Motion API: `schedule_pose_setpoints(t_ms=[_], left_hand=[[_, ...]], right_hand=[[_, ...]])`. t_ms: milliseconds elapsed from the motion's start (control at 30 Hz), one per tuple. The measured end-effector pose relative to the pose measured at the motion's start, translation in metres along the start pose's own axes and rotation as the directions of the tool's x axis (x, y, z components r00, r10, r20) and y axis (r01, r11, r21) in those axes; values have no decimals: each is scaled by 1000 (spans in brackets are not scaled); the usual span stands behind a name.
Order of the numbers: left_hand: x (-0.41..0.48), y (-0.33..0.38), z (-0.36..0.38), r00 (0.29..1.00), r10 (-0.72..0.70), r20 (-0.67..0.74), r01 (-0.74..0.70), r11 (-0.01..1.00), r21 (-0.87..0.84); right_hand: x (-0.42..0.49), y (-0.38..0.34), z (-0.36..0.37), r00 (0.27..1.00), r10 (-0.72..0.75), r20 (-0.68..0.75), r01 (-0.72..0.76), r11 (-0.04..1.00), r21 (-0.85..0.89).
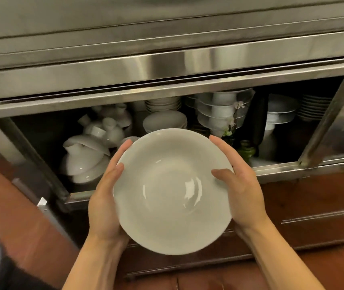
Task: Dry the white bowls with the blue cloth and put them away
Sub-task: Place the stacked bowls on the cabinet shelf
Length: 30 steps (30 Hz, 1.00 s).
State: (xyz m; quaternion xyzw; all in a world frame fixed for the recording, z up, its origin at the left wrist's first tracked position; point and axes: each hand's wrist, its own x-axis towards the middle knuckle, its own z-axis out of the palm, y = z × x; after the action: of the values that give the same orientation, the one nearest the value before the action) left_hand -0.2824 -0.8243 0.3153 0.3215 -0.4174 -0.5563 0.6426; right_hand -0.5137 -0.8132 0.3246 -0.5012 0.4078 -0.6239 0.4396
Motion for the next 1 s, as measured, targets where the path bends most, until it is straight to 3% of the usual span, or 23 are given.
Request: schedule_pose_setpoints(t_ms=[67,433,1000], left_hand=[[18,-18,5,999,-36,-22,33,994,-103],[114,-80,19,934,-160,-318,110,979,-169],[173,-121,-14,904,-208,-373,172,977,-127]], right_hand=[[27,19,-7,999,32,2,-32,999,-16],[139,87,-20,969,238,60,-237,971,-29],[187,147,-6,939,344,-22,-344,939,14]])
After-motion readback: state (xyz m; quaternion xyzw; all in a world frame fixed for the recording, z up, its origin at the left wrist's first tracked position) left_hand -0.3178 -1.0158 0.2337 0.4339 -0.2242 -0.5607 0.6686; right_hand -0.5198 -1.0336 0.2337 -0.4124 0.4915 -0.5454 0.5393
